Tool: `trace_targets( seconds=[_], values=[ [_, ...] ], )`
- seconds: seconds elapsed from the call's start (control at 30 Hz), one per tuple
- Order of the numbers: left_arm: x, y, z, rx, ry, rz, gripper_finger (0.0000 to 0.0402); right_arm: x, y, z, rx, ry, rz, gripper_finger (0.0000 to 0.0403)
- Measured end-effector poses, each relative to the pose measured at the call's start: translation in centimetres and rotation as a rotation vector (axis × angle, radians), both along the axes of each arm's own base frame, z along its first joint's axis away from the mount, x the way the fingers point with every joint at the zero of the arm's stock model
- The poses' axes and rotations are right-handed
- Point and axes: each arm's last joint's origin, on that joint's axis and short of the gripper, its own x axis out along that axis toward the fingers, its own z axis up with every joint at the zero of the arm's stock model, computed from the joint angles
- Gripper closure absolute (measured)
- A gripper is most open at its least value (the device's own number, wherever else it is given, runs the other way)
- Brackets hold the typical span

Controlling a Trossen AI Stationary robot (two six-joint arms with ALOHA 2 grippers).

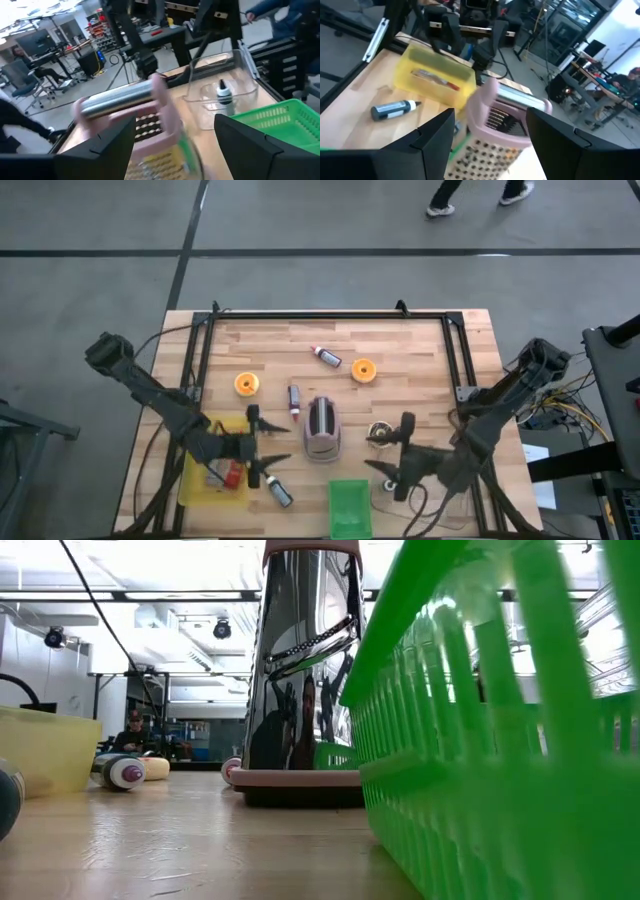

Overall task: Pick & Place Food Item
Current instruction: Put the right yellow donut into the green bin

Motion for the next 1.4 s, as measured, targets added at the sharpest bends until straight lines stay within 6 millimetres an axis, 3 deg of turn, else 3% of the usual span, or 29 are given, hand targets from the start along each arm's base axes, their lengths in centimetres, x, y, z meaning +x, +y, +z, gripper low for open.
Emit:
trace_targets(
  seconds=[0.3, 0.53, 0.9, 1.2, 1.4],
  values=[
    [-2.3, 5.7, -2.9, -0.159, -0.101, 0.04, 0.0129, -2.7, -5.7, -1.6, 0.101, -0.061, -0.07, 0.0161],
    [-2.5, 8.7, -5.0, -0.213, -0.087, 0.084, 0.0129, -3.5, -9.4, -3.5, 0.154, -0.062, -0.15, 0.0161],
    [-1.7, 9.6, -6.4, -0.212, -0.023, 0.122, 0.0129, -3.4, -12.8, -5.8, 0.182, -0.014, -0.183, 0.0161],
    [-1.4, 9.5, -6.8, -0.223, -0.011, 0.114, 0.0129, -4.1, -13.3, -9.0, 0.167, 0.039, -0.176, 0.0161],
    [-1.1, 9.8, -6.8, -0.233, -0.038, 0.133, 0.0129, -4.7, -13.5, -10.4, 0.139, -0.015, -0.155, 0.0161]
  ],
)
